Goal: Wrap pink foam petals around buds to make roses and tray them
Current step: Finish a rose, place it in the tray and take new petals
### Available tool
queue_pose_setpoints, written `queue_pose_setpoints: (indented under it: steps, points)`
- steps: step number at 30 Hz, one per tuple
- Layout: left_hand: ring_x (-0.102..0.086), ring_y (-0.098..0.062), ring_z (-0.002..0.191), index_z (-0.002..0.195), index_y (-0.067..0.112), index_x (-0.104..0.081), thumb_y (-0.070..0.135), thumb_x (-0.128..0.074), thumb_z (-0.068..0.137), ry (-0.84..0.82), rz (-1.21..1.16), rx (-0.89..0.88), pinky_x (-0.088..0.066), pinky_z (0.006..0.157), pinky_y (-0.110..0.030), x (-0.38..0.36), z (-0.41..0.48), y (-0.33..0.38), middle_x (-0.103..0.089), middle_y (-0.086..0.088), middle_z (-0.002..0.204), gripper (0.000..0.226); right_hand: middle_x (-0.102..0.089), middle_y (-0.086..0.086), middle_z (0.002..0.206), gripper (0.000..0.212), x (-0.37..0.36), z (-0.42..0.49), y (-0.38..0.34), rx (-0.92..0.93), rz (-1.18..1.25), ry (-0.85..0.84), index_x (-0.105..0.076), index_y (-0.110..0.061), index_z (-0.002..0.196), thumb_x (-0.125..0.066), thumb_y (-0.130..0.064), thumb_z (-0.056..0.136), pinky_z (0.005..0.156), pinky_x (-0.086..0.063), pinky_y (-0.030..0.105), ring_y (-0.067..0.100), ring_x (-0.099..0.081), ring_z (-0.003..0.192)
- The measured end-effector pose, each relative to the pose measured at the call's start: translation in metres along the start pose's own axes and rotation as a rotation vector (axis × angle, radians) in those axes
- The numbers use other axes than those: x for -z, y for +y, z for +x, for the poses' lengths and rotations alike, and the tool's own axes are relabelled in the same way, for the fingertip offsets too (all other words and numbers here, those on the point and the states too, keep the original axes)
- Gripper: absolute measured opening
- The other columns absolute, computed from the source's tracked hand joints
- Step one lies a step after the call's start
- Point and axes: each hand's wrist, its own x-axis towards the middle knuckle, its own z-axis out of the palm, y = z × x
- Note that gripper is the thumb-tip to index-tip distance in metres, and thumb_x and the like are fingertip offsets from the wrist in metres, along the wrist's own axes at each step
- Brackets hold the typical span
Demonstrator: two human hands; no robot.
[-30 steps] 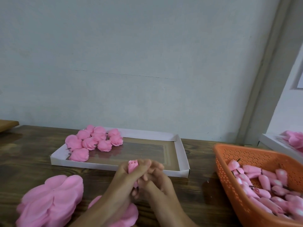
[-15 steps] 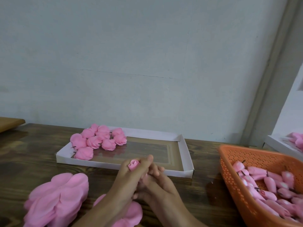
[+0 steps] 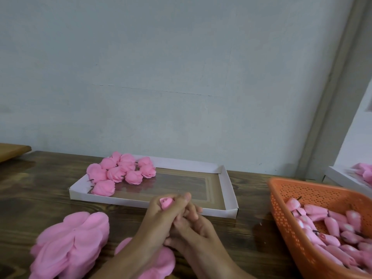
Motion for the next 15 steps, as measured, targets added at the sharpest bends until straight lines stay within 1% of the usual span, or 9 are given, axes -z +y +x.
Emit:
queue_pose_setpoints:
  steps: [2, 3, 5, 6, 7, 8, 10, 12, 15]
  points:
    - [-0.076, -0.033, 0.09, 0.061, -0.007, -0.05, 0.04, -0.072, 0.09, 0.004, -0.024, -0.01, -0.054, 0.052, -0.019, 0.001, 0.002, 0.0, -0.062, -0.029, 0.071, 0.059, -0.07, 0.018, 0.083, 0.046, 0.0, 0.001, -0.003, -0.009, -0.054, 0.01, -0.074, 0.005, 0.109, -0.078, -0.032, 0.082, 0.073, -0.058, 0.032, 0.026, -0.068, 0.078]
    - [-0.075, -0.034, 0.087, 0.061, -0.01, -0.047, 0.041, -0.073, 0.089, 0.016, -0.05, -0.009, -0.054, 0.05, -0.02, 0.002, 0.004, 0.001, -0.062, -0.033, 0.072, 0.064, -0.071, 0.016, 0.086, 0.041, 0.001, 0.001, -0.004, 0.014, -0.115, 0.008, -0.075, 0.002, 0.111, -0.077, -0.029, 0.085, 0.076, -0.059, 0.033, 0.025, -0.069, 0.081]
    - [-0.075, -0.037, 0.085, 0.064, -0.014, -0.049, 0.046, -0.075, 0.086, 0.086, -0.089, -0.039, -0.059, 0.061, -0.029, 0.006, 0.008, 0.001, -0.061, -0.042, 0.079, 0.069, -0.076, 0.006, 0.096, 0.027, 0.005, -0.001, -0.005, 0.108, -0.341, 0.021, -0.078, -0.012, 0.113, -0.08, -0.015, 0.086, 0.085, -0.06, 0.033, 0.019, -0.071, 0.09]
    - [-0.076, -0.038, 0.085, 0.063, -0.01, -0.053, 0.048, -0.075, 0.088, 0.147, -0.068, -0.079, -0.06, 0.068, -0.033, 0.009, 0.011, 0.001, -0.063, -0.038, 0.076, 0.067, -0.077, -0.003, 0.095, 0.026, 0.01, -0.003, -0.006, 0.171, -0.503, 0.078, -0.079, -0.018, 0.108, -0.084, -0.014, 0.084, 0.084, -0.058, 0.028, 0.014, -0.07, 0.088]
    - [-0.076, -0.037, 0.082, 0.059, -0.002, -0.055, 0.048, -0.074, 0.092, 0.221, -0.02, -0.127, -0.059, 0.072, -0.033, 0.012, 0.014, 0.001, -0.063, -0.031, 0.069, 0.063, -0.076, -0.01, 0.093, 0.023, 0.015, -0.005, -0.007, 0.244, -0.713, 0.158, -0.078, -0.023, 0.102, -0.087, -0.019, 0.081, 0.081, -0.055, 0.022, 0.007, -0.067, 0.085]
    - [-0.075, -0.035, 0.077, 0.056, 0.005, -0.054, 0.045, -0.072, 0.094, 0.288, 0.031, -0.171, -0.058, 0.072, -0.032, 0.016, 0.016, 0.002, -0.062, -0.021, 0.062, 0.059, -0.073, -0.014, 0.09, 0.02, 0.017, -0.007, -0.009, 0.309, -0.955, 0.196, -0.077, -0.027, 0.096, -0.088, -0.033, 0.08, 0.078, -0.051, 0.016, 0.005, -0.065, 0.084]
    - [-0.069, -0.031, 0.063, 0.05, 0.015, -0.052, 0.041, -0.064, 0.093, 0.379, 0.09, -0.213, -0.055, 0.065, -0.03, 0.023, 0.017, 0.003, -0.056, -0.014, 0.054, 0.052, -0.07, -0.016, 0.089, 0.031, 0.017, -0.01, -0.013, 0.342, -1.381, 0.093, -0.076, -0.032, 0.092, -0.078, -0.06, 0.079, 0.078, -0.044, 0.01, 0.0, -0.06, 0.09]
    - [-0.063, -0.026, 0.053, 0.049, 0.016, -0.052, 0.04, -0.063, 0.093, 0.406, 0.111, -0.207, -0.051, 0.053, -0.027, 0.026, 0.017, 0.002, -0.053, -0.014, 0.052, 0.051, -0.073, -0.019, 0.089, 0.035, 0.013, -0.01, -0.016, 0.223, -1.477, -0.028, -0.077, -0.039, 0.095, -0.073, -0.068, 0.077, 0.076, -0.043, 0.007, -0.004, -0.061, 0.089]
    - [-0.057, -0.023, 0.047, 0.055, 0.005, -0.051, 0.033, -0.062, 0.099, 0.407, 0.13, -0.182, -0.046, 0.045, -0.027, 0.026, 0.016, -0.002, -0.053, -0.015, 0.052, 0.053, -0.073, -0.026, 0.082, 0.024, 0.01, -0.008, -0.016, 0.131, -1.404, -0.052, -0.078, -0.046, 0.094, -0.077, -0.062, 0.077, 0.071, -0.041, 0.004, -0.006, -0.065, 0.08]
